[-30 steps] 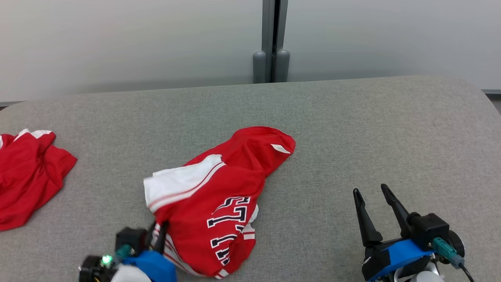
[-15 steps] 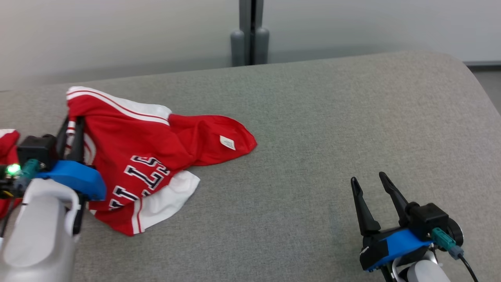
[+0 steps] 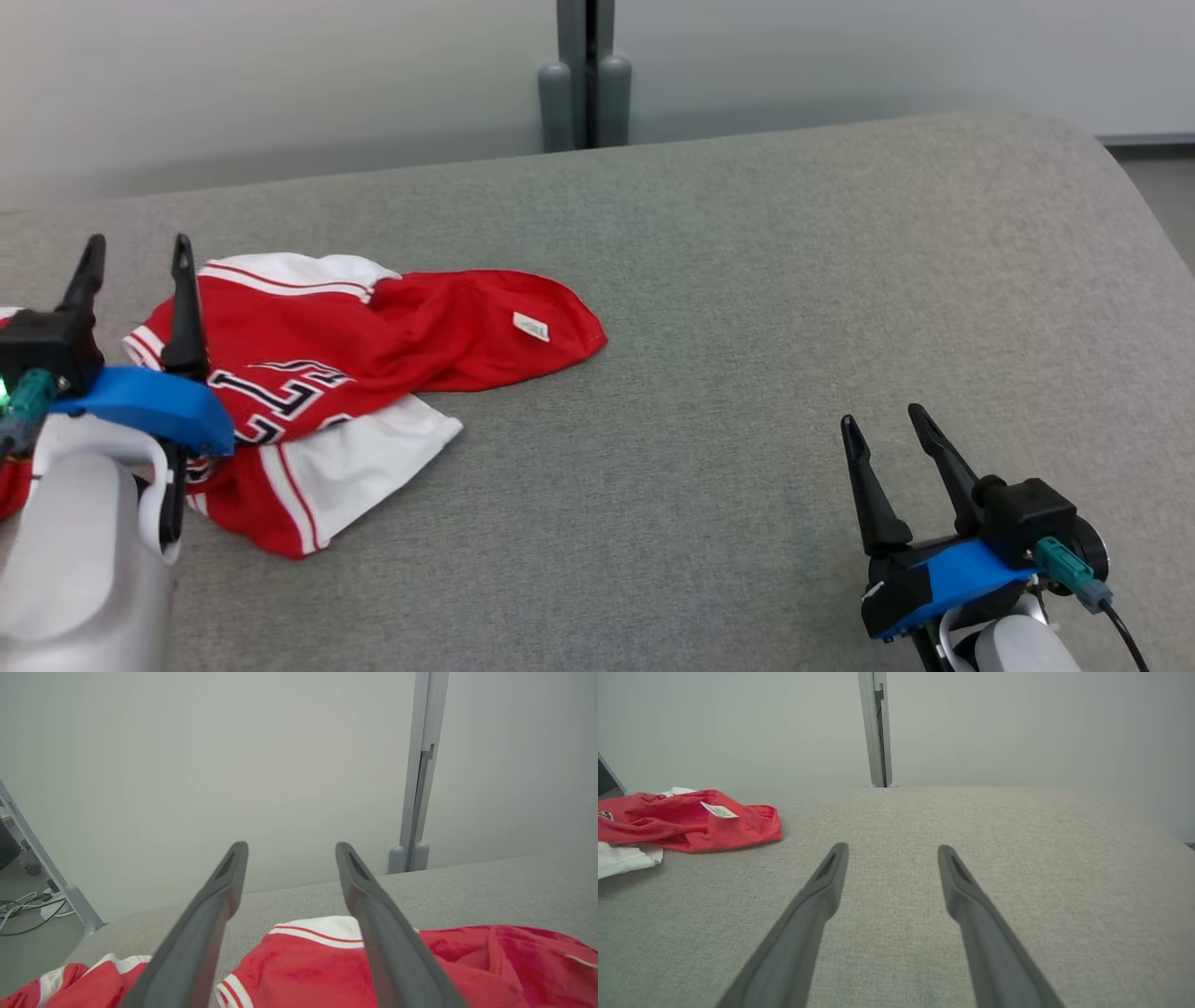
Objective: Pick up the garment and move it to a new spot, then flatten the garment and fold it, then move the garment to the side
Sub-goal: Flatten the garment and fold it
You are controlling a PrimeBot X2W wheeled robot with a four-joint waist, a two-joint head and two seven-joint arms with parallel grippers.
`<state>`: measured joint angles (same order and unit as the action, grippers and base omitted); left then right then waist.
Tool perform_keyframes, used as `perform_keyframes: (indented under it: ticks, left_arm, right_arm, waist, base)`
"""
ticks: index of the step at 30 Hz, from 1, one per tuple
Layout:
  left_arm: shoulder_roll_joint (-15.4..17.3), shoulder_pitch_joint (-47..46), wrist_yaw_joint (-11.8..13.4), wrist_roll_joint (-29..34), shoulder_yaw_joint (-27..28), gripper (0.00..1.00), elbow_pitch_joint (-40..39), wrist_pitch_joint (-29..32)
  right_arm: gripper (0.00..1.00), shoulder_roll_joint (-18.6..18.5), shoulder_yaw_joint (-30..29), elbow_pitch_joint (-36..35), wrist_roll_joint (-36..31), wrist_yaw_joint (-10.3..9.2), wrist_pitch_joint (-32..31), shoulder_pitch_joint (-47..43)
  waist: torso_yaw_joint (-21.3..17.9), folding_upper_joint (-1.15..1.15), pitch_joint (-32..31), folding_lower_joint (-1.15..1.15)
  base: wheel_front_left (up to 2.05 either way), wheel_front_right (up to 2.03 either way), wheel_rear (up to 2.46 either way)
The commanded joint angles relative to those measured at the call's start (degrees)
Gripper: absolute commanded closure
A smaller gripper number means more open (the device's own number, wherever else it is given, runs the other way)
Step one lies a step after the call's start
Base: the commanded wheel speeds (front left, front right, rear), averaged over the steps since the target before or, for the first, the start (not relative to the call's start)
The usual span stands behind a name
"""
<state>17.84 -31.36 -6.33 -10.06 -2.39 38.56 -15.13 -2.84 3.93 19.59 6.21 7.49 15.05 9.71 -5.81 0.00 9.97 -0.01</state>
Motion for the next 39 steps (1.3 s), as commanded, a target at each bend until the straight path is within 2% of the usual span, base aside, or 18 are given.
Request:
perform_keyframes:
  ticks: [1,10,19,29,39]
  left_arm:
    - [-0.6,1.7,0.3,0.1,0.7,0.0,-1.8,0.0]
    - [-5.0,13.2,0.6,1.6,4.8,0.0,-16.5,0.0]
    - [-9.8,24.3,0.7,4.2,6.0,0.0,-25.2,0.0]
    - [-12.8,32.0,1.0,6.0,6.3,0.0,-28.9,0.0]
    - [-13.8,33.4,0.5,6.5,6.7,0.0,-27.7,0.0]
  right_arm:
    - [0.0,-0.1,-0.2,0.1,0.4,0.01,0.2,-0.4]
    - [0.0,-0.1,-0.9,-0.5,0.7,0.01,0.2,-1.7]
    - [0.0,-0.1,-1.2,-0.6,0.9,0.01,0.2,-3.4]
    - [0.0,-0.1,-1.4,-0.2,0.8,0.01,0.2,-4.3]
    - [0.0,-0.1,-1.0,0.3,1.2,0.01,0.2,-5.0]
  waist:
    - [0.5,0.0,-0.4,0.01]
    - [4.5,0.0,-3.0,0.01]
    - [7.6,0.0,-5.6,0.01]
    - [8.7,0.0,-7.5,0.01]
    - [8.5,0.0,-8.3,0.01]
  base:
    - [0.0,0.0,0.0]
    - [0.0,0.0,0.0]
    - [0.0,0.0,0.0]
    - [0.0,0.0,0.0]
    - [0.0,0.0,0.0]
